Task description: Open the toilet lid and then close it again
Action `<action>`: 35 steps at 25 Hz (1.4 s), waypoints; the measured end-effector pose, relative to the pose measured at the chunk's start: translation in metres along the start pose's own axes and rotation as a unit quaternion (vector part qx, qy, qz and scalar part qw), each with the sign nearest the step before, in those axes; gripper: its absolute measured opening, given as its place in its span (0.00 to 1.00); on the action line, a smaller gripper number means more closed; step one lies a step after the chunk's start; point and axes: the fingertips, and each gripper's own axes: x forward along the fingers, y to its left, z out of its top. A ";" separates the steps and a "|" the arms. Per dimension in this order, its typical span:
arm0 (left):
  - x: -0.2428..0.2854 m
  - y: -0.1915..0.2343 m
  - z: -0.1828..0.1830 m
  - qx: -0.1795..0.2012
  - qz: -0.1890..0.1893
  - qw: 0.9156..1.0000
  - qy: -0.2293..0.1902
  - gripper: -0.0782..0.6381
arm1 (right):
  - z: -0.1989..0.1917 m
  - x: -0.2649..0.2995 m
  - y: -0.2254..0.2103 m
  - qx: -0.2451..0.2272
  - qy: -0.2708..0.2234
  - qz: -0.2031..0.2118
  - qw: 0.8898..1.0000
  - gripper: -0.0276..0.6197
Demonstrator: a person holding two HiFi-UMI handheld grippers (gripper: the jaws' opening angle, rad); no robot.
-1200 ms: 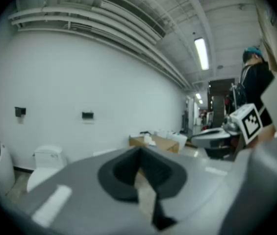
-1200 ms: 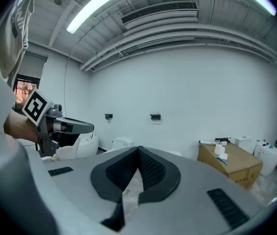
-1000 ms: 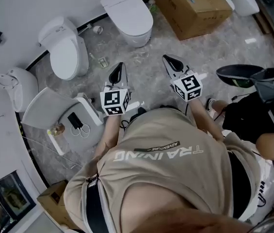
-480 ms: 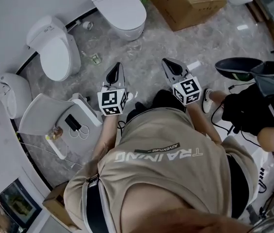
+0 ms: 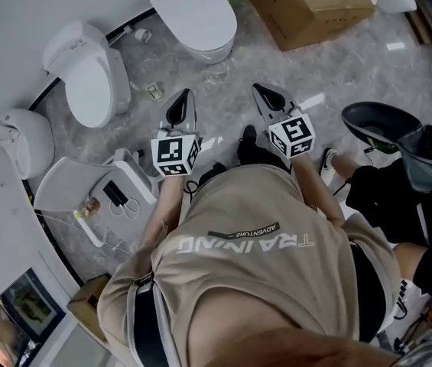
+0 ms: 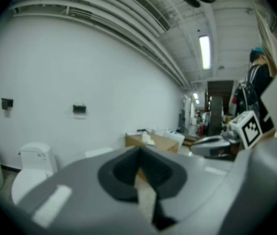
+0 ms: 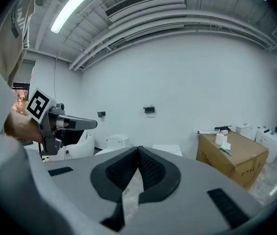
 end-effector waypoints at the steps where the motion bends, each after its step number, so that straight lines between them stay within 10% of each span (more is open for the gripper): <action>1: 0.009 0.001 0.004 0.000 0.003 1.000 -0.003 0.12 | 0.002 0.007 -0.010 0.000 0.000 0.002 1.000 0.06; 20: 0.145 0.006 0.007 0.000 0.037 0.998 0.045 0.12 | -0.018 0.083 -0.133 0.030 0.034 0.052 0.998 0.06; 35: 0.223 0.110 0.035 -0.003 0.016 1.000 0.015 0.12 | 0.035 0.179 -0.145 -0.011 0.044 0.023 0.999 0.06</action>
